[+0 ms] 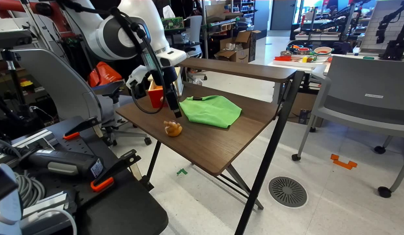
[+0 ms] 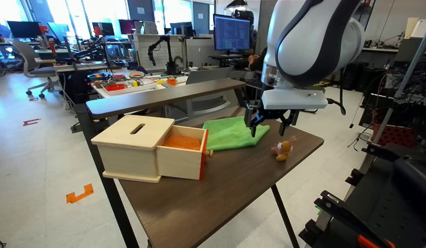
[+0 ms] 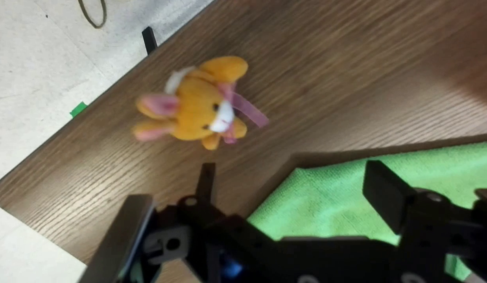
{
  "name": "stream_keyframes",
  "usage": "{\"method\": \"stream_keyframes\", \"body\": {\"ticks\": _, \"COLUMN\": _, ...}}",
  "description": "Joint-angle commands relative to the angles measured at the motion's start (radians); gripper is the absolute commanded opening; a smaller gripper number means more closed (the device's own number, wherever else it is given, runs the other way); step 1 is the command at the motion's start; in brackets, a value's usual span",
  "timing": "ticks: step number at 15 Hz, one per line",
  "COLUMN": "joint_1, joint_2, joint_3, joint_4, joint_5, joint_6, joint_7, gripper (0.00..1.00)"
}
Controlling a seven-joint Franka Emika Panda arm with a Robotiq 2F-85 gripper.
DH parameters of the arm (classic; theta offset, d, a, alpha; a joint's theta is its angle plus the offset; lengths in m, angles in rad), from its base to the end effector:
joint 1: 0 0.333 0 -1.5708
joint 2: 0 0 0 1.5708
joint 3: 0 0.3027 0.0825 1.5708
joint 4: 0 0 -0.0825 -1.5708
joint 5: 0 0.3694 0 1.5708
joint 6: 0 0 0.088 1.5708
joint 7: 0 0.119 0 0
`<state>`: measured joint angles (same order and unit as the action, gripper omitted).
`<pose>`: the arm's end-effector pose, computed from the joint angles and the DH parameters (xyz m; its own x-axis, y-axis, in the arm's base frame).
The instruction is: Remove the doll from the open drawer and put it on the table
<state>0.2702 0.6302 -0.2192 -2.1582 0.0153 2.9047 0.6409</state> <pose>0.5544 0.0215 0.1112 0.8375 -0.5172 0.1762 -0.5286 -0.8486 0.0217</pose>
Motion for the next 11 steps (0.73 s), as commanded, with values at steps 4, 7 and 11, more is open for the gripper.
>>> {"method": "stream_keyframes", "body": {"ticks": 4, "joint_1": -0.029, "joint_2": -0.119, "joint_3": 0.025, "joint_4": 0.009, "joint_5": 0.097, "joint_6": -0.016, "joint_7": 0.009, "gripper": 1.00}}
{"method": "stream_keyframes", "body": {"ticks": 7, "joint_1": -0.036, "joint_2": -0.147, "joint_3": 0.029, "joint_4": 0.004, "joint_5": 0.102, "joint_6": -0.034, "joint_7": 0.007, "gripper": 1.00}}
{"method": "stream_keyframes", "body": {"ticks": 11, "joint_1": -0.028, "joint_2": -0.123, "joint_3": 0.016, "joint_4": 0.019, "joint_5": 0.075, "joint_6": -0.017, "joint_7": 0.010, "gripper": 1.00}}
